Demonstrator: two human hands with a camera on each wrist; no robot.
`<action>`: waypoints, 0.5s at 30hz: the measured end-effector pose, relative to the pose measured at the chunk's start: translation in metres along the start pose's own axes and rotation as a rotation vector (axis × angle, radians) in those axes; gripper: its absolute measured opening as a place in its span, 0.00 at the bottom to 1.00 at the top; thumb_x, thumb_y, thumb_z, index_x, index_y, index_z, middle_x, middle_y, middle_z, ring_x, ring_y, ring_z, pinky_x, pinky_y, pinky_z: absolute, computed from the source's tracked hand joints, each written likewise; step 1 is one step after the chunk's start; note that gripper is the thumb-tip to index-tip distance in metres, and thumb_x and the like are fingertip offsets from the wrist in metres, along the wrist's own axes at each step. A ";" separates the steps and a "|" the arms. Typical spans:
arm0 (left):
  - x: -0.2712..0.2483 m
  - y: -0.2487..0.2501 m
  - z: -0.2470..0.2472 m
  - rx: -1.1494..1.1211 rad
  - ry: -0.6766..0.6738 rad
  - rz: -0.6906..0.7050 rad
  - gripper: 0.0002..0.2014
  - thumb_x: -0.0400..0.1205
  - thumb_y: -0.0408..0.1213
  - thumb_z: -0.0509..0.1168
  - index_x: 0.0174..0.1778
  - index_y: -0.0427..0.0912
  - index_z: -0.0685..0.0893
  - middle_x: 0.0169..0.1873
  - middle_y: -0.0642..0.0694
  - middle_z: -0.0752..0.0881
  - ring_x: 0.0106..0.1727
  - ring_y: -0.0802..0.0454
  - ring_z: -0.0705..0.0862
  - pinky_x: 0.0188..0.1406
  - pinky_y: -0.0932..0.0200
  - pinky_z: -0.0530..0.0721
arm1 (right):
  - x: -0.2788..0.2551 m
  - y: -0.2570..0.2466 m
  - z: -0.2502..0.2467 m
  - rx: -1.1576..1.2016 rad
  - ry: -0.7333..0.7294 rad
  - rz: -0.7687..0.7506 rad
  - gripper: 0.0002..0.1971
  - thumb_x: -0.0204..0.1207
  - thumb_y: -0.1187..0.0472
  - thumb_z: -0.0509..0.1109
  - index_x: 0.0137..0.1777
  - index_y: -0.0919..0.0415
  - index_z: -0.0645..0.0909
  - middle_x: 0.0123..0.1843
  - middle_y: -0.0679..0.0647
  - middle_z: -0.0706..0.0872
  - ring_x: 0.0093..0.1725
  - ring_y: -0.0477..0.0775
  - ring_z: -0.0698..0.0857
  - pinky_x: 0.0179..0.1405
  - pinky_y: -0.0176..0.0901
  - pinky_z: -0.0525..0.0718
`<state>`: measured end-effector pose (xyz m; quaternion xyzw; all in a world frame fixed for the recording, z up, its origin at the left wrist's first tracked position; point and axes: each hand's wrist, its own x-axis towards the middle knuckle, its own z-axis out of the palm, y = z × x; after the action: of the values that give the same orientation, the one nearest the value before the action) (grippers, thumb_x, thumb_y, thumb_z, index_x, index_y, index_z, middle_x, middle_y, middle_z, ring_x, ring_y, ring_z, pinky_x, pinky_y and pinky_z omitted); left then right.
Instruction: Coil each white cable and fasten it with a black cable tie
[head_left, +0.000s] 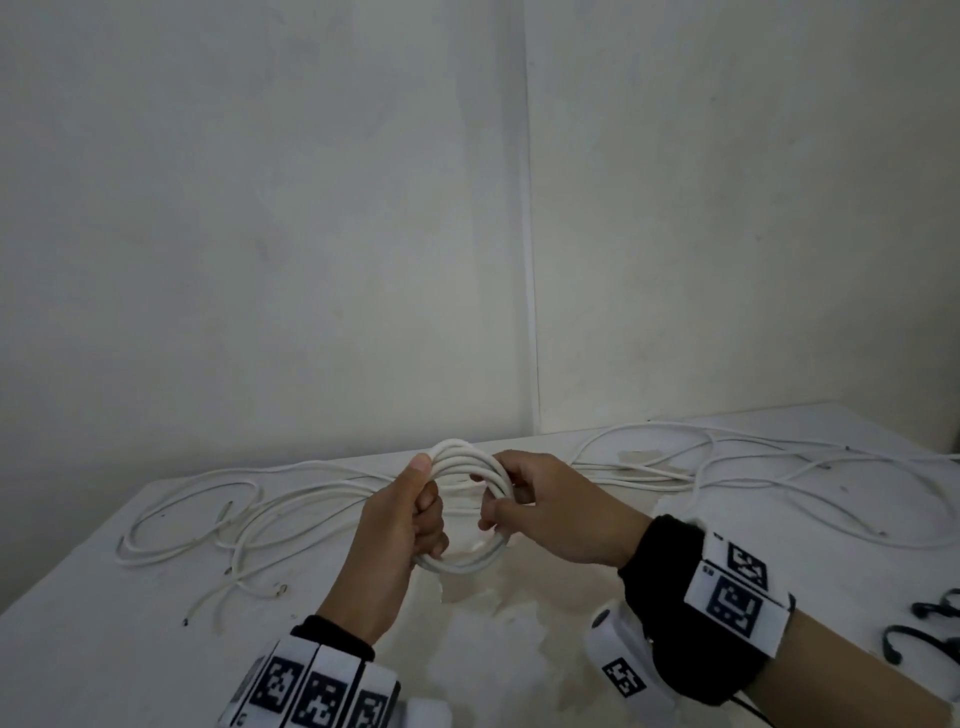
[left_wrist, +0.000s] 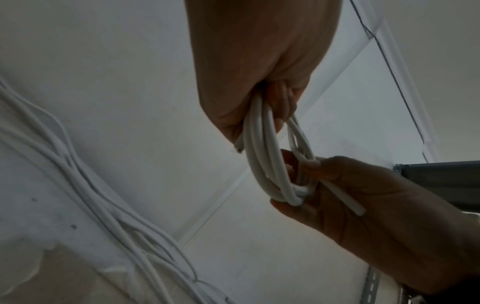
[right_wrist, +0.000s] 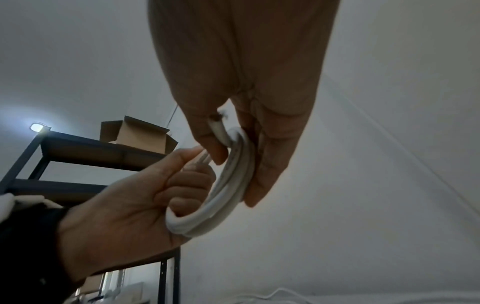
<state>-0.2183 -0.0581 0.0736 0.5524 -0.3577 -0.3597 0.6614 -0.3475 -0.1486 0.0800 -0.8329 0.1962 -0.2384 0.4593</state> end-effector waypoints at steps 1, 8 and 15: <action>0.000 0.000 0.000 -0.025 -0.008 0.001 0.21 0.86 0.42 0.52 0.25 0.42 0.64 0.15 0.53 0.59 0.16 0.58 0.57 0.27 0.58 0.62 | 0.000 0.000 -0.001 0.029 -0.001 -0.012 0.08 0.77 0.70 0.65 0.55 0.67 0.78 0.41 0.55 0.85 0.41 0.47 0.86 0.43 0.39 0.85; -0.004 -0.005 -0.004 -0.146 -0.103 -0.064 0.20 0.85 0.44 0.51 0.30 0.38 0.72 0.16 0.50 0.67 0.17 0.57 0.69 0.31 0.58 0.71 | -0.004 0.005 -0.005 0.220 0.032 -0.035 0.12 0.80 0.69 0.62 0.51 0.50 0.78 0.37 0.50 0.82 0.34 0.41 0.83 0.43 0.36 0.81; -0.004 -0.008 -0.016 0.124 -0.137 0.024 0.19 0.84 0.46 0.51 0.36 0.36 0.77 0.22 0.50 0.74 0.25 0.56 0.75 0.37 0.57 0.75 | -0.003 0.004 -0.007 0.113 0.035 -0.066 0.09 0.81 0.66 0.61 0.54 0.50 0.76 0.45 0.52 0.82 0.33 0.36 0.82 0.38 0.29 0.80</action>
<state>-0.2072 -0.0477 0.0637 0.5622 -0.4305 -0.3657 0.6041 -0.3539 -0.1536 0.0792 -0.8073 0.1630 -0.2789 0.4940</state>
